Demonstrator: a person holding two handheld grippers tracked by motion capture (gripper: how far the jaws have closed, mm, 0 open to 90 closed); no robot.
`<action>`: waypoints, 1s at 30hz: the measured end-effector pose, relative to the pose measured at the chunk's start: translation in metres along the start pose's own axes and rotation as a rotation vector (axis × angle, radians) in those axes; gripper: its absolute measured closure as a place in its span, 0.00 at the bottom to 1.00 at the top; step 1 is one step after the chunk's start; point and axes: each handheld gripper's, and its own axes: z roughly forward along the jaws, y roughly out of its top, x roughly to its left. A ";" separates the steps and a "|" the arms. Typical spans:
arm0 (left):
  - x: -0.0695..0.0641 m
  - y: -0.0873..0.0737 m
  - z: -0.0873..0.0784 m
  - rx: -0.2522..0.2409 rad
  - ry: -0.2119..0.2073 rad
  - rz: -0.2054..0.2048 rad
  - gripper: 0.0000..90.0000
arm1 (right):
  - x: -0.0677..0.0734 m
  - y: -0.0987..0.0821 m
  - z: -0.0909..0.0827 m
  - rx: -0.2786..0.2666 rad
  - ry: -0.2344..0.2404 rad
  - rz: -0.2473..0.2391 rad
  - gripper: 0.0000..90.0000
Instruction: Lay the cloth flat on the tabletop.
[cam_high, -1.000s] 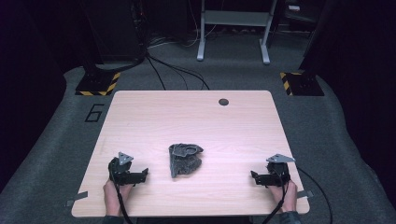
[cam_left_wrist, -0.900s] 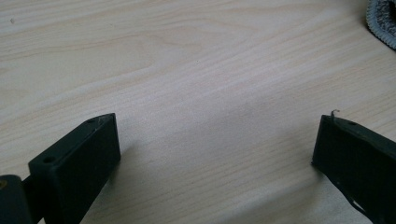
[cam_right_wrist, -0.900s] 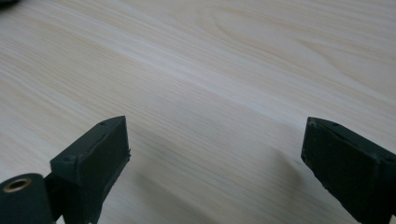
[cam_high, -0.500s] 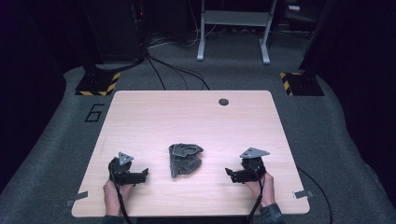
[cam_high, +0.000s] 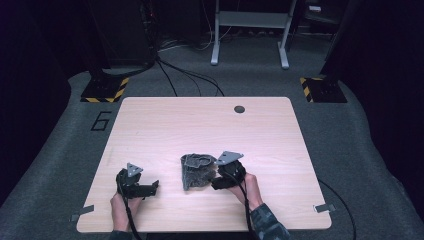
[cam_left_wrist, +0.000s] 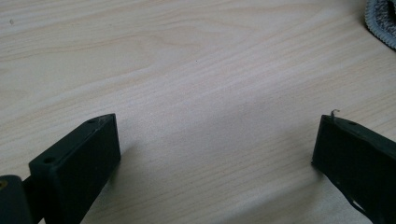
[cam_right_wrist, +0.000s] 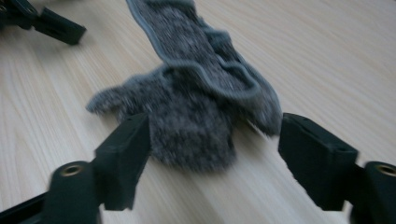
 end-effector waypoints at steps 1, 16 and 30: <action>0.000 0.000 0.000 0.000 0.000 -0.001 0.01 | 0.002 0.005 0.003 -0.004 -0.003 -0.015 0.37; 0.000 0.000 0.000 -0.001 0.002 0.000 0.01 | 0.001 0.021 0.014 -0.007 -0.060 -0.020 0.98; -0.008 0.009 -0.005 -0.027 -0.063 -0.008 0.08 | -0.023 0.016 -0.016 -0.010 -0.065 0.060 0.74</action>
